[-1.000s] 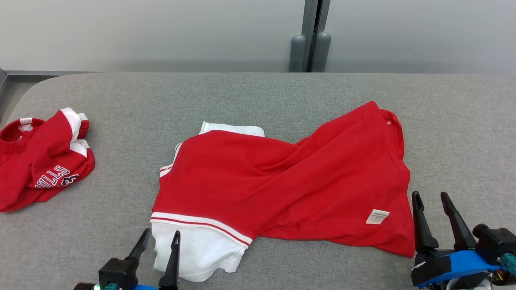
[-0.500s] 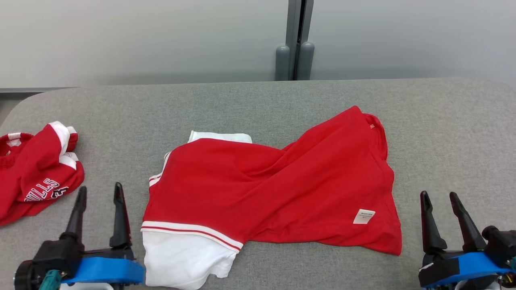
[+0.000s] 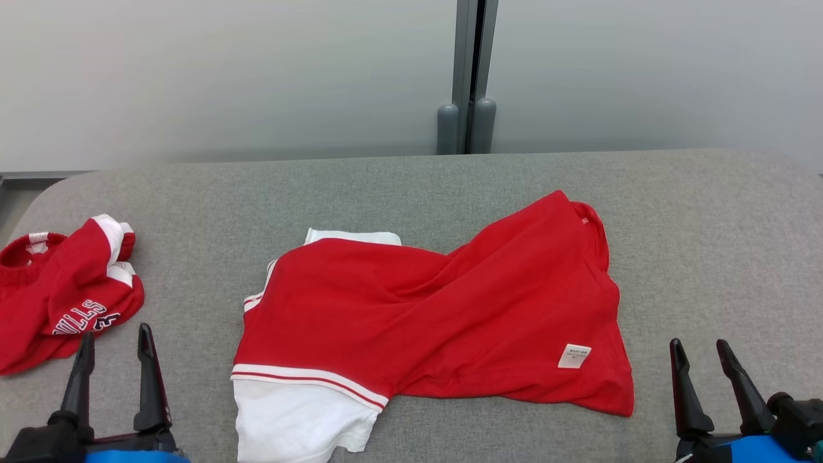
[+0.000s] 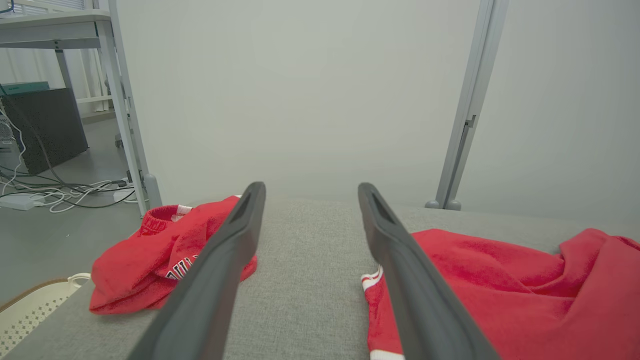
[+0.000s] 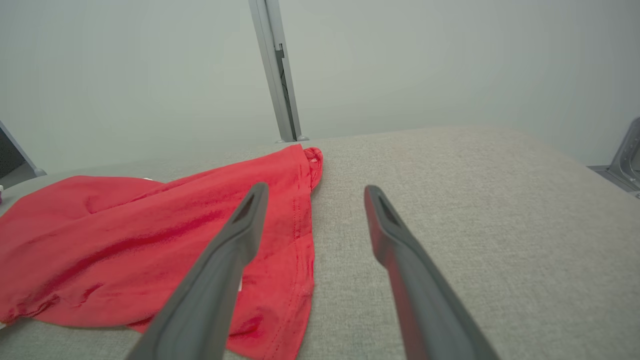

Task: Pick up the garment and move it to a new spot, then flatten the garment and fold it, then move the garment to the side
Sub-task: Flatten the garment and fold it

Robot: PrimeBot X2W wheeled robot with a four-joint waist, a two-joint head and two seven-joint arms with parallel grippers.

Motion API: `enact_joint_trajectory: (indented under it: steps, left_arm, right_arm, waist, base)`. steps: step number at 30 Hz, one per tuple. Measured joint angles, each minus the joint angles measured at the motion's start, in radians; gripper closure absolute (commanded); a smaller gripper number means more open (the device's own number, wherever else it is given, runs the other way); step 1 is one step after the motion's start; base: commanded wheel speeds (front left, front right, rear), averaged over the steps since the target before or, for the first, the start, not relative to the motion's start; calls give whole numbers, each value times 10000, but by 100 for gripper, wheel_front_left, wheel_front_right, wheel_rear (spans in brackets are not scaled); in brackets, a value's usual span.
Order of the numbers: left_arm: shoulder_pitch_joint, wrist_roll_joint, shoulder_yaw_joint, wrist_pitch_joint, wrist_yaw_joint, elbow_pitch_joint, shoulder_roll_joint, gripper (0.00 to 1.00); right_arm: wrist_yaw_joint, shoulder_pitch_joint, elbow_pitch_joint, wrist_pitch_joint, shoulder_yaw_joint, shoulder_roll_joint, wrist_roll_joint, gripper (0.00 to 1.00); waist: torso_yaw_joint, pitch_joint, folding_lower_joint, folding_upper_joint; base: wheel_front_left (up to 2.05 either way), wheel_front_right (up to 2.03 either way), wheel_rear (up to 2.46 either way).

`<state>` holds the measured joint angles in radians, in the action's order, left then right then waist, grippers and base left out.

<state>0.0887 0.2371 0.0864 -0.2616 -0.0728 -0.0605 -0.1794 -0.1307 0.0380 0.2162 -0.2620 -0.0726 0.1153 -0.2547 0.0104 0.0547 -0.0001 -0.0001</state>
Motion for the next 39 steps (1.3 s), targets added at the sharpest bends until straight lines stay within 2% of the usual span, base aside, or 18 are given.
enact_joint_trajectory:
  steps: [4, 10, 35, 39]
  left_arm:
    - [244, -17, -44, 0, -255, -272, 140, 0]
    - [315, -109, -364, 0, -405, -727, 203, 0]
    - [154, -117, -667, 0, -510, -1279, 69, 0]
    - [136, -92, -984, 0, -514, -1494, 44, 0]
  right_arm:
    - [0, 199, -46, 144, 142, 38, 167, 0]
    - [2, 554, -311, 556, 458, 100, 341, 0]
    - [0, 717, -483, 846, 585, 42, 351, 0]
    - [2, 655, -422, 844, 579, 44, 336, 0]
  waist:
    - [23, -266, 0, 0]
    - [22, -374, 0, 0]
    - [17, -296, 1, 1]
    - [2, -289, 1, 1]
  base:
    - [0, 0, 0]
    - [0, 0, 0]
    - [0, 0, 0]
    - [0, 0, 0]
